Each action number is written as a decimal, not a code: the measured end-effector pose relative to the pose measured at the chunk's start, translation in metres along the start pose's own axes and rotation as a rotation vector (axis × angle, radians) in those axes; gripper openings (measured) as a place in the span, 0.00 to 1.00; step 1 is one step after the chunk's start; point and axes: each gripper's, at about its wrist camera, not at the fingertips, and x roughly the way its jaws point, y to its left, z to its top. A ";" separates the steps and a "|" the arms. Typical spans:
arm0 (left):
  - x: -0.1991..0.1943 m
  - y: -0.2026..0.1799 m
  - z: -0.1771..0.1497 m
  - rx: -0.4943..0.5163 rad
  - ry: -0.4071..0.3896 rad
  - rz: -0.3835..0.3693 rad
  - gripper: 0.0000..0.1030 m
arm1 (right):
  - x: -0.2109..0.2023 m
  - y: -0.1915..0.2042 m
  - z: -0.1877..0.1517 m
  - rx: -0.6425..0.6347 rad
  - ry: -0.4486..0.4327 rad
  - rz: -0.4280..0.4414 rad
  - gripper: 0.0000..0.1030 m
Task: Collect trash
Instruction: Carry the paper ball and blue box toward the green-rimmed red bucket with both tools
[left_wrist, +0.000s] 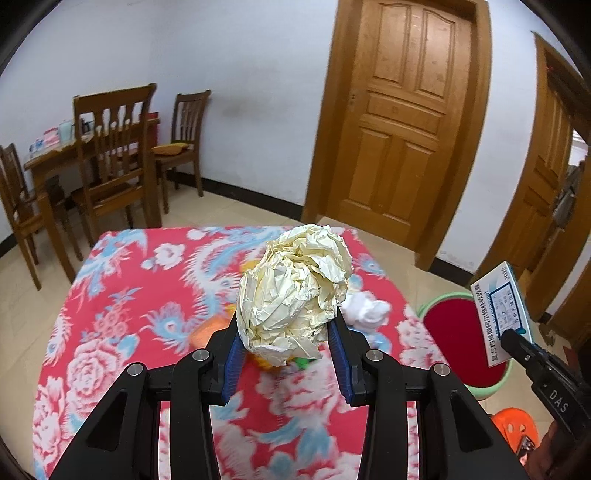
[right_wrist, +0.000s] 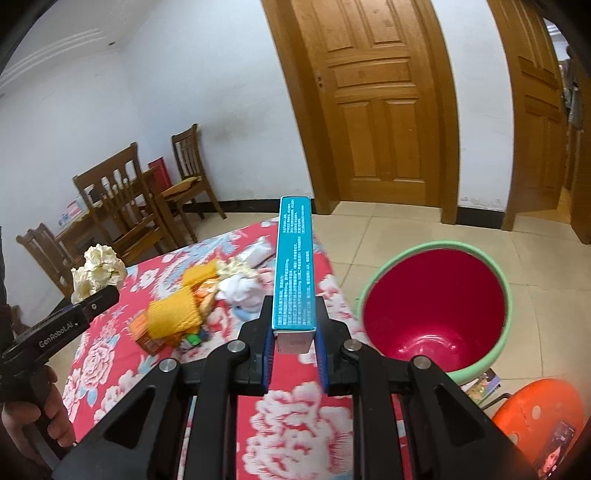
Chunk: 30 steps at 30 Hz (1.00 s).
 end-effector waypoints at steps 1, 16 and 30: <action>0.001 -0.005 0.001 0.008 0.001 -0.007 0.41 | 0.000 -0.004 0.001 0.007 -0.001 -0.007 0.21; 0.040 -0.096 0.008 0.125 0.047 -0.129 0.41 | 0.005 -0.080 0.004 0.123 0.015 -0.114 0.21; 0.084 -0.176 -0.002 0.226 0.142 -0.229 0.41 | 0.040 -0.143 -0.006 0.235 0.121 -0.202 0.21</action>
